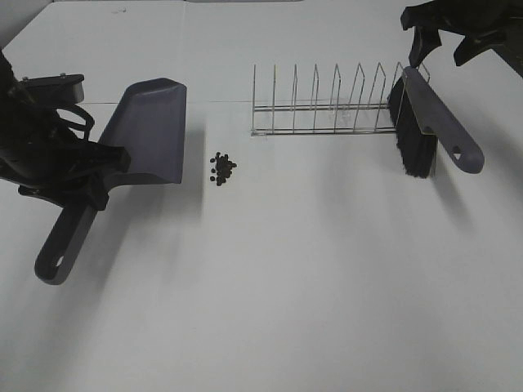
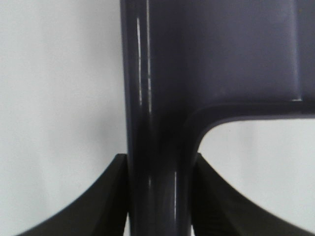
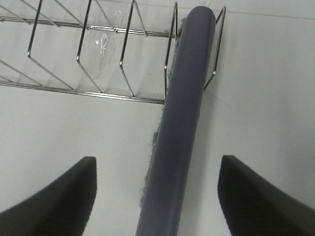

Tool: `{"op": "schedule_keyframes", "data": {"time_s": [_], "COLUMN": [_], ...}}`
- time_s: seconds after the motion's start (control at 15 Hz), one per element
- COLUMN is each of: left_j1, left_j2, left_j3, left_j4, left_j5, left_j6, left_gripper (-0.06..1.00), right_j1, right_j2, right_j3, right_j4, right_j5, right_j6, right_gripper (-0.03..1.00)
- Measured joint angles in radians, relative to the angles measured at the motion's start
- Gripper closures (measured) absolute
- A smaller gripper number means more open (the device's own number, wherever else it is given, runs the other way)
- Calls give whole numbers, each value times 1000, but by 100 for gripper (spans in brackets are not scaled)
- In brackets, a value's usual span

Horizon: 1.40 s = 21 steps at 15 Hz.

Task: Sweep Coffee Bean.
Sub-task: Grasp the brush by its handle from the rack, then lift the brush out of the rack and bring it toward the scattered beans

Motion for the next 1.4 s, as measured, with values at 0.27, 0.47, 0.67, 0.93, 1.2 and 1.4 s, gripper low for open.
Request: {"op": "schedule_keyframes", "data": {"time_s": [0.27,0.47,0.67,0.93,1.2,1.4], "left_j1": [0,0,0,0,0,0], "left_j2": [0,0,0,0,0,0], "left_j3": [0,0,0,0,0,0], "left_j4": [0,2,3,3,3,3], "left_j5": [0,0,0,0,0,0], "left_j6": [0,0,0,0,0,0], "left_gripper": [63,63,63,63,63,63], "right_j1": [0,0,0,0,0,0], "right_j2": [119,186,223,238,238,238], "right_j3": [-94,-102,-105,-105,-128,-238], "right_j4": [-18,-45,-49,-56,-67,-70], "right_j5": [27,40,39,38,61,161], "right_j6": [0,8,16,44,85,92], "right_gripper": [40,40,44,69,71,71]}}
